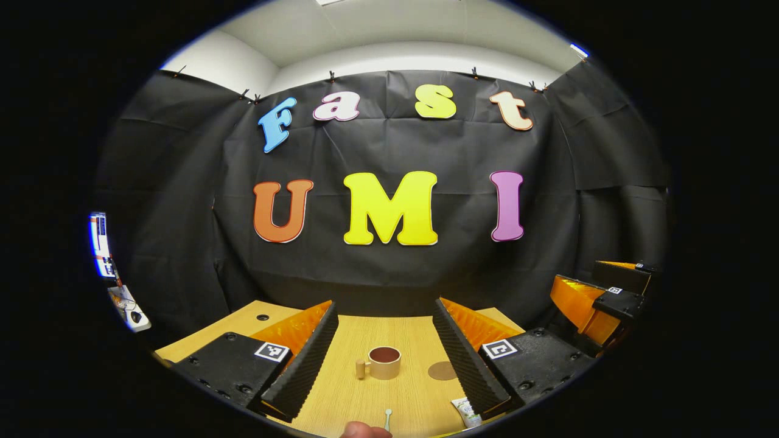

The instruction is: Put the toothbrush and toothpaste on the desktop into the cup, then pick up the cup and place it on the coaster on the desktop.

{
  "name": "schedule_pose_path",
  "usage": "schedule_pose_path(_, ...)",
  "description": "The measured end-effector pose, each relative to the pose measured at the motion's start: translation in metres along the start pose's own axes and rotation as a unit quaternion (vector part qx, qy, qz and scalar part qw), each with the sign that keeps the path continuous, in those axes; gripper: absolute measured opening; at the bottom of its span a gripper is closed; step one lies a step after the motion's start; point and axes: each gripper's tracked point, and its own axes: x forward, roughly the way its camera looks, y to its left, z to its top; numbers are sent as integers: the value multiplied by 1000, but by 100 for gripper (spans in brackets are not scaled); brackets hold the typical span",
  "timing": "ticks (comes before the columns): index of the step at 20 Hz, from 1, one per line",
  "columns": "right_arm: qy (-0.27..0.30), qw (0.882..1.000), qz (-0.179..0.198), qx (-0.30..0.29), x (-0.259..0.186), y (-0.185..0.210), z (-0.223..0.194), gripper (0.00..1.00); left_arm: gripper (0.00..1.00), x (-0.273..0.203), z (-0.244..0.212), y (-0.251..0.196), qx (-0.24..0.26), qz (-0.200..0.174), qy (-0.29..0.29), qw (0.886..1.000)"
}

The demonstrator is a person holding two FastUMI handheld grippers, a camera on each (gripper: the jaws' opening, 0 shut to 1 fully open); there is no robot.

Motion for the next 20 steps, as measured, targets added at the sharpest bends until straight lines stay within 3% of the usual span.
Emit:
schedule_pose_path(6, 31, 999, 7, -3, 5, 2, -18, 97, 99, 3, -15, 2, 1, -2, 24, 1000)
schedule_pose_path(11, 117, 992, 32, -16, 13, 3, -64, 95, 99, 8, -50, 4, 1, -15, 85, 996)
schedule_pose_path(12, 134, 990, 32, -13, 12, 2, -72, 98, 99, 7, -59, 6, 0, -18, 101, 995)
schedule_pose_path(15, 185, 982, 37, -13, 9, 3, -102, 95, 99, -1, -92, 7, -8, -24, 158, 987)
schedule_pose_path(20, 260, 964, 54, -26, -3, 11, -155, 98, 99, -19, -152, 4, -13, -45, 249, 967)
